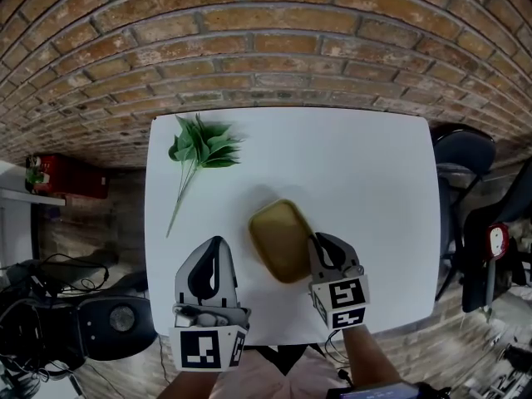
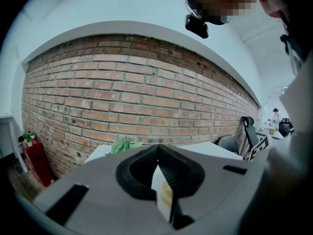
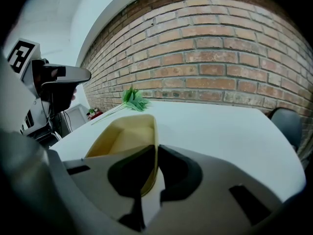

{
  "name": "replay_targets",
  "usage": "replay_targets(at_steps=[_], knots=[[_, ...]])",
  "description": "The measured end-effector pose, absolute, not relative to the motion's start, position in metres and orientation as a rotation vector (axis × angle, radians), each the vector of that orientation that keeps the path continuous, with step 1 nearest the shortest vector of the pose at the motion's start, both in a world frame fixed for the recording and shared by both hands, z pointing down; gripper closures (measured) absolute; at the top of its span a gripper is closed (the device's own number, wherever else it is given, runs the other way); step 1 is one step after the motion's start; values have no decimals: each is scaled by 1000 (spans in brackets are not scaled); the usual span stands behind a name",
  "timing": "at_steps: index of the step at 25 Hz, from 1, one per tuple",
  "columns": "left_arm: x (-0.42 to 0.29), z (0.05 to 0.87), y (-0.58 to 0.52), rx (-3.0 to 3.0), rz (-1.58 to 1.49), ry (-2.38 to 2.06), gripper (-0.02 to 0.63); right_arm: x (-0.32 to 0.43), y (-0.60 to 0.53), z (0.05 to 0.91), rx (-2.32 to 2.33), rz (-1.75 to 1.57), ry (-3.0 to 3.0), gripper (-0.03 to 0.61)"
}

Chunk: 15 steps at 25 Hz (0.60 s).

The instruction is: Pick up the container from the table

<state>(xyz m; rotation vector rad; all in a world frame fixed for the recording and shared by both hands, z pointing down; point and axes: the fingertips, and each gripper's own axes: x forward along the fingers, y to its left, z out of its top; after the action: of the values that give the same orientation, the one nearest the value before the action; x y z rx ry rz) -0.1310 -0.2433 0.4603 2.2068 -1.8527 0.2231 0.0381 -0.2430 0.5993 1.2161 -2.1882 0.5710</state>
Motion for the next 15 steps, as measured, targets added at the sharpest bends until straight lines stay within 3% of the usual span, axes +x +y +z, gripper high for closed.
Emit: replay_targets(at_steps=[15], knots=[[-131,443,-242,2239,207,-1876,606,38,-249,583,1251,554,-2208,556]])
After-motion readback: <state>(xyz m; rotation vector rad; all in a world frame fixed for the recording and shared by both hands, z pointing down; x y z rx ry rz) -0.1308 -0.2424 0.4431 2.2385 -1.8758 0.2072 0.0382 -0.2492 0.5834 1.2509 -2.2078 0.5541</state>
